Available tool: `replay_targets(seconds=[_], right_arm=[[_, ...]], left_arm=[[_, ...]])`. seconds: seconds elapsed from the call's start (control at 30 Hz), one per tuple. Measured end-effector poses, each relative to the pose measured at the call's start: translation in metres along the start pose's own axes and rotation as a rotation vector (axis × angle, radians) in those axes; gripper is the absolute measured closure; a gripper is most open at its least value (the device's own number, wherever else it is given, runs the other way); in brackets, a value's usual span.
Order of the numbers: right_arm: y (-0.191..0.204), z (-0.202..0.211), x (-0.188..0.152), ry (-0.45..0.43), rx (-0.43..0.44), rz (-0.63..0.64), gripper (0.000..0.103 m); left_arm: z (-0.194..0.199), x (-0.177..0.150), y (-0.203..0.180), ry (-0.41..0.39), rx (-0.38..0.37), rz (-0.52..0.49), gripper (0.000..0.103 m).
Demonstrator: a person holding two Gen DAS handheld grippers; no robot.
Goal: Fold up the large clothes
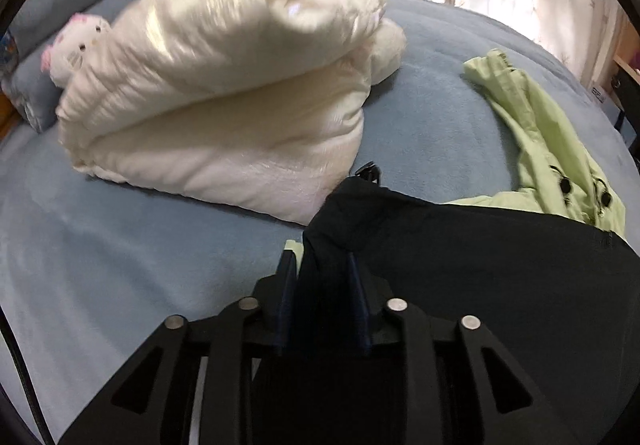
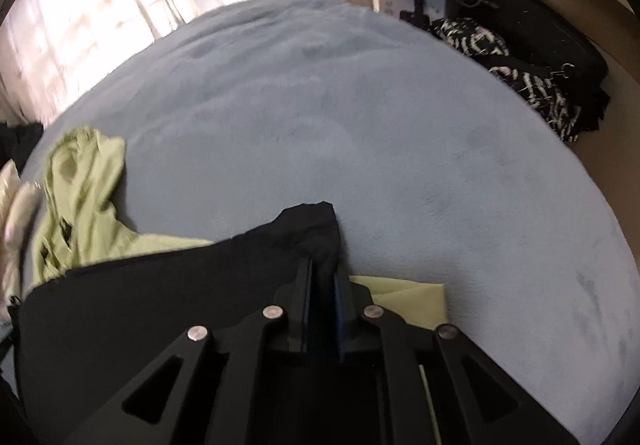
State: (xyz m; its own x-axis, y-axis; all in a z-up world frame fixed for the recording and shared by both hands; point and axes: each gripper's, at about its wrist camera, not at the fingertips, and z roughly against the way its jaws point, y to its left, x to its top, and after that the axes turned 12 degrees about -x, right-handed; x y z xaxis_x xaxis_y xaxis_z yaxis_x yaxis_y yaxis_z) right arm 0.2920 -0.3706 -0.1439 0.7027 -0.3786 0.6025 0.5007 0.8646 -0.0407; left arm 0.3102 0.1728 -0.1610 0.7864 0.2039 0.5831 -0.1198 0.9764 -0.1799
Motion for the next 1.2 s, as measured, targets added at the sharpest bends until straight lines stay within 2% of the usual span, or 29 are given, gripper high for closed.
replay_targets(seconds=[0.07, 0.13, 0.2, 0.37, 0.5, 0.57, 0.67, 0.73, 0.83, 0.87, 0.9, 1.0, 1.1, 1.2], right_arm=[[-0.001, 0.025, -0.004, -0.055, 0.071, -0.006, 0.089], [0.006, 0.043, -0.011, -0.073, 0.133, 0.031, 0.078], [0.023, 0.063, -0.027, -0.063, 0.213, 0.099, 0.078], [0.076, 0.105, -0.089, -0.004, 0.390, 0.276, 0.078], [0.111, 0.123, -0.135, 0.008, 0.470, 0.391, 0.078], [0.131, 0.116, -0.152, 0.029, 0.470, 0.449, 0.078], [0.153, 0.088, -0.157, 0.071, 0.415, 0.467, 0.078], [0.161, 0.074, -0.144, 0.065, 0.409, 0.433, 0.078], [0.175, 0.059, -0.114, 0.002, 0.350, 0.409, 0.078], [0.178, 0.053, -0.102, -0.016, 0.331, 0.396, 0.078], [0.177, 0.047, -0.097, -0.030, 0.314, 0.385, 0.078], [0.162, 0.026, -0.070, -0.052, 0.263, 0.317, 0.079], [0.127, 0.009, -0.049, -0.042, 0.241, 0.217, 0.082], [0.085, -0.001, -0.036, -0.057, 0.129, 0.171, 0.081]], left_arm=[[0.020, -0.004, -0.009, -0.036, -0.016, -0.032, 0.077], [0.039, -0.012, -0.022, -0.062, -0.047, -0.075, 0.077], [0.051, -0.023, -0.037, -0.052, -0.121, -0.099, 0.076], [0.067, -0.072, -0.092, 0.108, -0.352, -0.181, 0.075], [0.065, -0.112, -0.134, 0.174, -0.427, -0.290, 0.075], [0.057, -0.124, -0.151, 0.171, -0.407, -0.344, 0.073], [0.040, -0.118, -0.160, 0.154, -0.379, -0.354, 0.072], [0.028, -0.101, -0.160, 0.149, -0.370, -0.322, 0.072], [0.005, -0.068, -0.156, 0.155, -0.335, -0.263, 0.072], [0.000, -0.059, -0.153, 0.143, -0.313, -0.249, 0.072], [-0.006, -0.048, -0.148, 0.110, -0.255, -0.239, 0.072], [-0.025, -0.024, -0.126, 0.068, -0.180, -0.193, 0.072], [-0.034, -0.013, -0.093, 0.033, -0.094, -0.167, 0.070], [-0.035, -0.011, -0.057, 0.014, -0.045, -0.130, 0.063]])
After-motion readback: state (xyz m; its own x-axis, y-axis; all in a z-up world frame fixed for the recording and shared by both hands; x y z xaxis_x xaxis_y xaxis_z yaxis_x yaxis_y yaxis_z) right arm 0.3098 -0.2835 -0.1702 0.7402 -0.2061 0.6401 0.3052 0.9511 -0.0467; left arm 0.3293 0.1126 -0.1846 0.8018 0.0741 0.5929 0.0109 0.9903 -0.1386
